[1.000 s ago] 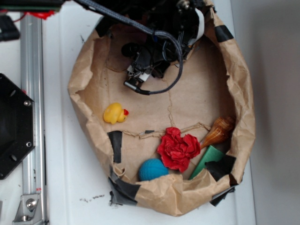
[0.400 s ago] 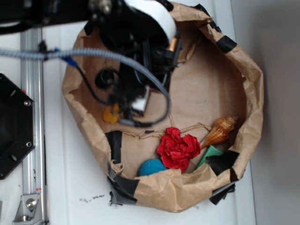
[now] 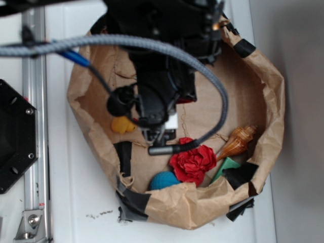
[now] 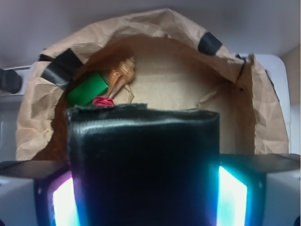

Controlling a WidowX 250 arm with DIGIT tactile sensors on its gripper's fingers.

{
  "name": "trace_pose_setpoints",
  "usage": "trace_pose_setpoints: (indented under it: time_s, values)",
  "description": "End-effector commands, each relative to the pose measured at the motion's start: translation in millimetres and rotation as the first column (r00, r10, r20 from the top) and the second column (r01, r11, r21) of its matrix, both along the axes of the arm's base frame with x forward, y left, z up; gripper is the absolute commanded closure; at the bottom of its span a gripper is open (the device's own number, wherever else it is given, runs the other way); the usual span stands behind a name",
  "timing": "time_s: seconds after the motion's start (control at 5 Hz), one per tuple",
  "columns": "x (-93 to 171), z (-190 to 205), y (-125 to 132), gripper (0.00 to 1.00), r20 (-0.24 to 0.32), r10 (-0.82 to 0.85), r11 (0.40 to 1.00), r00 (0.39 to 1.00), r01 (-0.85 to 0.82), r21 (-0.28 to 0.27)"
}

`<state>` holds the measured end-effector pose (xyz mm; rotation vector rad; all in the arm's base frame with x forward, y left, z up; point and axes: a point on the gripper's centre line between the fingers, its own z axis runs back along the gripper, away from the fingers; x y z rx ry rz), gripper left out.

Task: Grab the black box.

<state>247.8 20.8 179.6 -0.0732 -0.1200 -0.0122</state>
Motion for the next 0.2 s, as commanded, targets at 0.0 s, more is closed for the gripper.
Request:
trace_pose_setpoints:
  time_s: [0.0]
  values:
    - [13.7, 9.0, -7.6, 1.00, -0.039, 0.004, 1.000, 0.999, -0.004, -0.001]
